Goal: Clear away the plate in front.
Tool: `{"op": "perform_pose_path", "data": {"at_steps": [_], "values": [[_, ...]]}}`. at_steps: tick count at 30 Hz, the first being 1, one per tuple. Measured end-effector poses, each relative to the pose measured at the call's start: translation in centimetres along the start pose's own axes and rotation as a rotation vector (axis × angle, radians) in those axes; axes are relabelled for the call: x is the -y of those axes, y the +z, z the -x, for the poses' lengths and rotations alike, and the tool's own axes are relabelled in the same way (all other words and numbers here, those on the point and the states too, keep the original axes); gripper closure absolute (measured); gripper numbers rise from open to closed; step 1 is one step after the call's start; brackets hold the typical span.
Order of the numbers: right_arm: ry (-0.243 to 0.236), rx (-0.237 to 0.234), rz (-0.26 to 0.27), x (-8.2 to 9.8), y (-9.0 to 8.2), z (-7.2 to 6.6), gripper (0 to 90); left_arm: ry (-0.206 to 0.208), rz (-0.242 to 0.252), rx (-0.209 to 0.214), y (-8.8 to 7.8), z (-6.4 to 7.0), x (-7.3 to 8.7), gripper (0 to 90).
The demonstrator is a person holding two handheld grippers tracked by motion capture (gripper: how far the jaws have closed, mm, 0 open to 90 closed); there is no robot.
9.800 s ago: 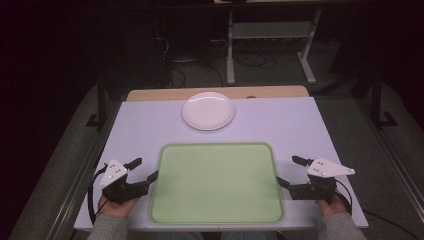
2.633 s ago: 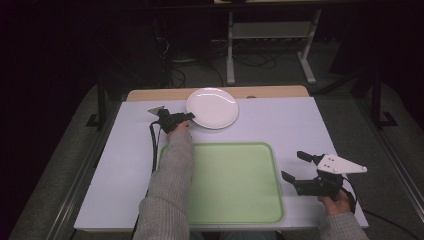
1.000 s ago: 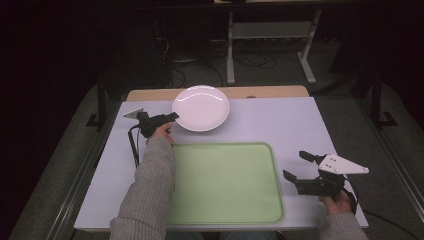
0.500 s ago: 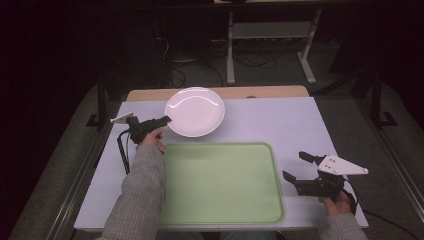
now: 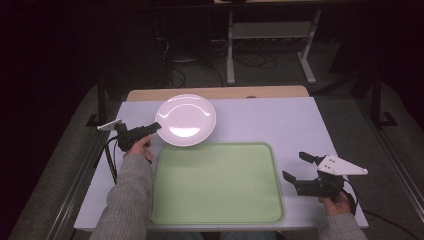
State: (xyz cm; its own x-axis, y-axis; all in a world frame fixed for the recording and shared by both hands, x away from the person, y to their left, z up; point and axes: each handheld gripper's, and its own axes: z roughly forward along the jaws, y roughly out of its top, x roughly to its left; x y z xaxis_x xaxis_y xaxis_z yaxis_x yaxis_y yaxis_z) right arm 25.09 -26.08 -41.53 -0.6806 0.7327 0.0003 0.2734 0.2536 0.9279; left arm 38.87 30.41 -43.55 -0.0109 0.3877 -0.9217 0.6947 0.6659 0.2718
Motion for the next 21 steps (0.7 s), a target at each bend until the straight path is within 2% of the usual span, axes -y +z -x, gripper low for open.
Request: {"op": "perform_pose_path", "data": {"at_steps": [4,9,13,18,21], "values": [[-0.002,0.000,-0.002,0.0,0.0,0.0,13.3,0.032,-0.019,0.008,-0.5,0.0,0.2,86.8],[-0.001,0.000,-0.002,0.0,0.0,0.0,13.3,0.044,-0.034,0.020,-0.9,-0.1,0.3,86.9],[0.000,0.003,-0.002,0.0,0.0,0.0,13.3,0.070,-0.068,0.040,-1.0,-0.2,0.7,86.4],[0.000,0.002,-0.004,0.0,0.1,-0.1,13.3,0.073,-0.090,0.034,-1.0,-0.8,1.9,86.8],[-0.001,0.001,-0.005,0.0,0.1,-0.2,13.3,0.092,-0.115,0.021,-0.8,-0.9,2.6,86.5]]}}
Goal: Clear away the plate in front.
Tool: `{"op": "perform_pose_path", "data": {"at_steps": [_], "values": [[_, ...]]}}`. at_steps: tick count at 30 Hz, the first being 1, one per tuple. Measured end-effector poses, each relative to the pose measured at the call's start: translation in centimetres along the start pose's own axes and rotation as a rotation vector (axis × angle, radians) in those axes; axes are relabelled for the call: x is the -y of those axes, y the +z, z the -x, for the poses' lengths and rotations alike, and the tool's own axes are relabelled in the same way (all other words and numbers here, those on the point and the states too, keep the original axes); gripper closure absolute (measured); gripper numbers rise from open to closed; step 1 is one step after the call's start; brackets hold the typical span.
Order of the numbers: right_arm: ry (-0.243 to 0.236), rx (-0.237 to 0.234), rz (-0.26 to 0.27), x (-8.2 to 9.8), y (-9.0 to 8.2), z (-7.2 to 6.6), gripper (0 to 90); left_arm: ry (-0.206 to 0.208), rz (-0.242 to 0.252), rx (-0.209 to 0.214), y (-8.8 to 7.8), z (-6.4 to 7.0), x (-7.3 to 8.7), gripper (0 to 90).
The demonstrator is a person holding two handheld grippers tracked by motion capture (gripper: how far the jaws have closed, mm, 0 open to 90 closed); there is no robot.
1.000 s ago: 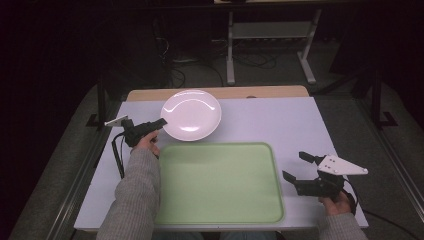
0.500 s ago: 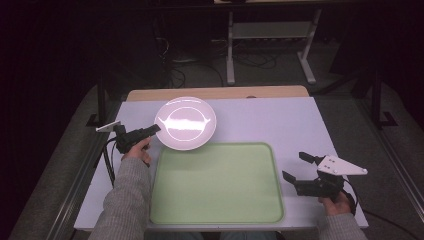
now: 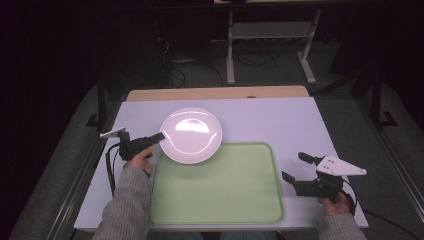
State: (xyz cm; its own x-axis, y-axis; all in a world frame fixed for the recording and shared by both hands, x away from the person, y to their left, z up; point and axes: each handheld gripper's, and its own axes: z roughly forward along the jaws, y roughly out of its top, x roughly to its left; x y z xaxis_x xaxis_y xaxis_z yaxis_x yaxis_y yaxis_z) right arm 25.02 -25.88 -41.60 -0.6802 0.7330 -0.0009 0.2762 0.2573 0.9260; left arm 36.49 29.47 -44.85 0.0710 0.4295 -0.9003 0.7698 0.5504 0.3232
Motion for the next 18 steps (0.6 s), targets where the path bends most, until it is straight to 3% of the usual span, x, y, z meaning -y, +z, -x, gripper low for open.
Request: {"op": "perform_pose_path", "data": {"at_steps": [5,13,18], "values": [[0.002,-0.001,0.003,0.0,-0.1,0.0,13.3,0.035,-0.047,-0.008,0.5,0.3,0.9,86.4],[0.000,0.000,0.003,0.0,0.0,0.0,13.3,0.124,-0.188,0.030,1.4,1.2,1.7,86.4],[0.001,0.002,0.001,0.0,0.0,0.0,13.3,0.148,-0.225,0.032,1.6,1.6,2.3,85.8]]}}
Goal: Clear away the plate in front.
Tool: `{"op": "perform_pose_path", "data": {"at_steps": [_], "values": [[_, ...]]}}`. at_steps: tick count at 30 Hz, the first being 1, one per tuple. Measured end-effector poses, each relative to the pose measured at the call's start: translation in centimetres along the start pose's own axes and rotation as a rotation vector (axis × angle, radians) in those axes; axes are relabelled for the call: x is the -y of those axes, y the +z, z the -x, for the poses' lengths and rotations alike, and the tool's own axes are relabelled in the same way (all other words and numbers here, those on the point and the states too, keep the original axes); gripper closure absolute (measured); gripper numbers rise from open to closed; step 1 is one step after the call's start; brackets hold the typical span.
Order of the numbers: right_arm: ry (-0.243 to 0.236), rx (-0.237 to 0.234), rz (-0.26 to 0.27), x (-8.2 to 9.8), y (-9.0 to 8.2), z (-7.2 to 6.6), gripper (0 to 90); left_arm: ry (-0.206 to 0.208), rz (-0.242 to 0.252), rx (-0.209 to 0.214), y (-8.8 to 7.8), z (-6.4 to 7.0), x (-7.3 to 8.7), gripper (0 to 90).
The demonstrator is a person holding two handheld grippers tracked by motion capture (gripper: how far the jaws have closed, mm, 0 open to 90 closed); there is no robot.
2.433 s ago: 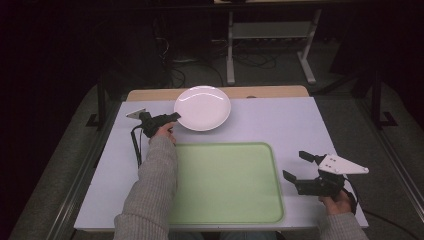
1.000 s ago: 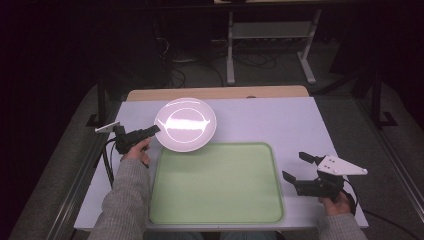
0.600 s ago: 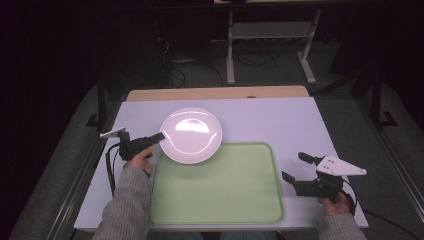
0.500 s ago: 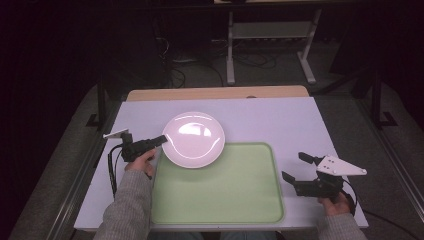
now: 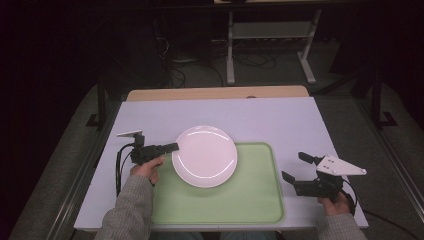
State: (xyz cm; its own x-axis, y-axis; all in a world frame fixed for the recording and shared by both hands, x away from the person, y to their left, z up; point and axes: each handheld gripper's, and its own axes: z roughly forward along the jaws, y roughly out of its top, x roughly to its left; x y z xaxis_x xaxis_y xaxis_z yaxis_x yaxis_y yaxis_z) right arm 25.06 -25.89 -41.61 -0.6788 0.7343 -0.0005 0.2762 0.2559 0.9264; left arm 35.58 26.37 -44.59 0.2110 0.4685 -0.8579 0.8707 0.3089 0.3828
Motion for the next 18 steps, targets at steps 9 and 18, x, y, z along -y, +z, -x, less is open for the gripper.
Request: {"op": "perform_pose_path", "data": {"at_steps": [9,18], "values": [[-0.001,-0.001,-0.006,0.0,0.1,0.0,13.3,0.034,-0.087,-0.033,0.7,0.2,1.0,85.9],[-0.004,0.000,-0.009,0.0,0.1,0.0,13.3,0.041,-0.133,-0.077,1.4,0.5,1.9,87.1]]}}
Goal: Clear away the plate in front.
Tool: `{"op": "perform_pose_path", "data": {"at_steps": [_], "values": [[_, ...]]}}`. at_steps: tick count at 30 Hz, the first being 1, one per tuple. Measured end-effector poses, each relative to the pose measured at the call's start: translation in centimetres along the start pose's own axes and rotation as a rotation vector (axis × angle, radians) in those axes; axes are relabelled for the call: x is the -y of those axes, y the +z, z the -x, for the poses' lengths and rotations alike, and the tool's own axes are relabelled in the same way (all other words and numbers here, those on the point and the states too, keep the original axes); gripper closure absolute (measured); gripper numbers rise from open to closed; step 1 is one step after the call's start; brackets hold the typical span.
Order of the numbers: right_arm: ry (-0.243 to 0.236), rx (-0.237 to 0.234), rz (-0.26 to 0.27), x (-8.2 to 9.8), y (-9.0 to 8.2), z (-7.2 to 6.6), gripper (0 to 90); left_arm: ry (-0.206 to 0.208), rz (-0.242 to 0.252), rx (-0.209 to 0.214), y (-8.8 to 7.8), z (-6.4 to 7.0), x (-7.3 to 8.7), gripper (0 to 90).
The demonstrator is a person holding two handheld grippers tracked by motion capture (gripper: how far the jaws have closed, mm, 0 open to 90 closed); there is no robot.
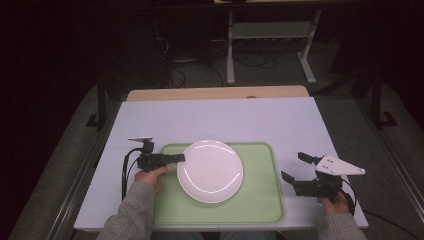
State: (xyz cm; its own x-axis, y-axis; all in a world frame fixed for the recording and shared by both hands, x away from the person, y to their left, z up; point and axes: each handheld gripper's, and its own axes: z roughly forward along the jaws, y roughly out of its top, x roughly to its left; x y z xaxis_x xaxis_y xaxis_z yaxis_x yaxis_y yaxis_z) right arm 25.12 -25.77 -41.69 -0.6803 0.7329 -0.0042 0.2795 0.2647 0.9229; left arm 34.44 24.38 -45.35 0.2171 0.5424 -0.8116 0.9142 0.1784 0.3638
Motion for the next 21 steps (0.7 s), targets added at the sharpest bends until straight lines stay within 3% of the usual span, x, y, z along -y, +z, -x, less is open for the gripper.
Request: {"op": "perform_pose_path", "data": {"at_steps": [21], "values": [[0.000,0.007,-0.005,0.03,-0.04,-0.05,13.3,0.060,-0.039,-0.065,-0.01,0.30,0.70,85.3]]}}
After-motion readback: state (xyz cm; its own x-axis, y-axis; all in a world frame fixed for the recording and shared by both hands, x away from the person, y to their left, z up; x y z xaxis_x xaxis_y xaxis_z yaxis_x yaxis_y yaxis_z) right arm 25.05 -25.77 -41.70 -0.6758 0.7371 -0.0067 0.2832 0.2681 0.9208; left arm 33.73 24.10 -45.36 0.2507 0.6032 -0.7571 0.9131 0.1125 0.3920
